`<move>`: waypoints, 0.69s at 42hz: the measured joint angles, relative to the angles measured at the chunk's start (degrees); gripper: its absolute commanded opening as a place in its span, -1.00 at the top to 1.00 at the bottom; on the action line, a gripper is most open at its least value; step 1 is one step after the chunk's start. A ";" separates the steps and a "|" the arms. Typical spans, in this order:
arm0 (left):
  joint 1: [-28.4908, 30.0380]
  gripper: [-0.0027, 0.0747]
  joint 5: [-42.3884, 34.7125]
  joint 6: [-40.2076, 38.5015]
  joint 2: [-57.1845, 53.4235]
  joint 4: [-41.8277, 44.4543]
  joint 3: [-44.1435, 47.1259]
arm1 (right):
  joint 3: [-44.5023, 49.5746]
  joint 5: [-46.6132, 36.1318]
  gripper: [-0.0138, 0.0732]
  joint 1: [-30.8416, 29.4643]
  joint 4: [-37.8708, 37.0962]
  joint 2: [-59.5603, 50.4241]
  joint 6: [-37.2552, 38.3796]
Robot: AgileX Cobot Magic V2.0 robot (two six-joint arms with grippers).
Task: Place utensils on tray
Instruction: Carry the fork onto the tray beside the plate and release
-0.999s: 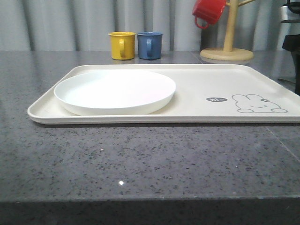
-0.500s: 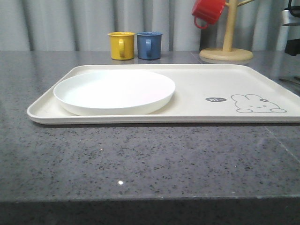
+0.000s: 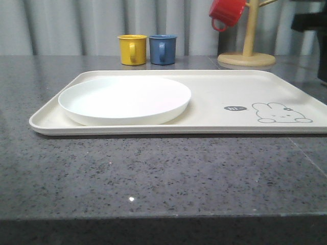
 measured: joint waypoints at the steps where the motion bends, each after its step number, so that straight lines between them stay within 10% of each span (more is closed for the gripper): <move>1: 0.00 -0.17 0.00 0.00 0.00 0.00 0.00 | -0.96 0.52 0.68 1.36 0.51 0.03 0.00; 29: 0.00 -0.17 0.00 -0.09 0.00 0.30 0.00 | -8.79 -3.04 0.61 15.92 4.59 11.65 28.09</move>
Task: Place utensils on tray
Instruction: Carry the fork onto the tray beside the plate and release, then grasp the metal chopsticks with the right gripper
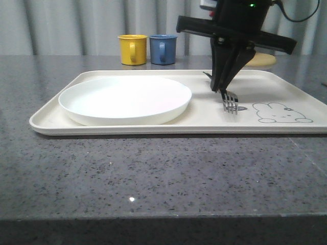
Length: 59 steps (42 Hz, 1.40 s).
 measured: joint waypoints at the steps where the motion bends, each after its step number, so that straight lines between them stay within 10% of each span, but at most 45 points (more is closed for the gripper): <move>1: 0.00 -0.17 0.00 0.00 0.00 0.00 0.00 | 0.00 -0.13 0.56 0.09 0.00 0.19 0.18; 16: 0.00 -0.17 0.00 0.00 0.00 -0.30 0.00 | -0.21 -1.09 -0.07 0.73 1.10 1.83 0.95; 33: 0.00 -0.17 0.00 0.00 0.00 -0.30 0.00 | -0.47 3.59 -0.09 -0.59 -1.44 -10.53 -15.76; 59: 0.00 -0.17 0.00 0.00 0.00 -0.30 0.00 | 13.86 6.11 -0.09 -31.16 -3.85 -15.26 -31.45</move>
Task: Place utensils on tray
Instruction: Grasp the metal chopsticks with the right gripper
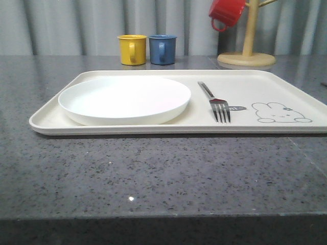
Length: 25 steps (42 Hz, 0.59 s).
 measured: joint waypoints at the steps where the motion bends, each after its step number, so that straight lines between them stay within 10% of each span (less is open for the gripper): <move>1: 0.00 -0.17 0.00 0.00 0.00 0.00 0.00 | 0.10 0.00 -0.09 -0.30 0.00 0.52 -0.10; 14: 0.00 -0.17 0.00 0.00 0.00 0.00 0.00 | 0.10 -0.36 -0.06 -0.66 0.00 7.99 -0.34; 25: 0.00 -0.17 -0.12 0.00 0.00 0.00 0.00 | -0.11 -0.71 0.56 -0.79 -0.93 8.18 -0.53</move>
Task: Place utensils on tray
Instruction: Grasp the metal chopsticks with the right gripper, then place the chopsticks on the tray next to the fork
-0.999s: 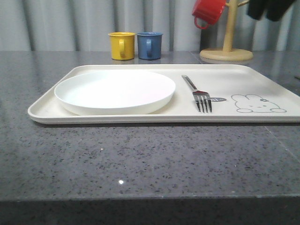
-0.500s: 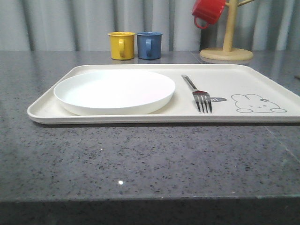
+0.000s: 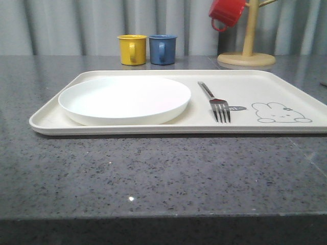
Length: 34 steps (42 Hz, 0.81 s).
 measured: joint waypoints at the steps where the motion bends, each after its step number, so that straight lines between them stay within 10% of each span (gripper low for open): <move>1: 0.00 -0.17 0.00 0.00 0.00 0.00 0.00 | 0.00 0.00 0.56 0.00 0.00 0.03 0.00; 34: 0.00 -0.17 0.00 0.00 0.00 0.30 0.00 | -5.26 -0.81 0.53 22.51 14.50 3.91 14.59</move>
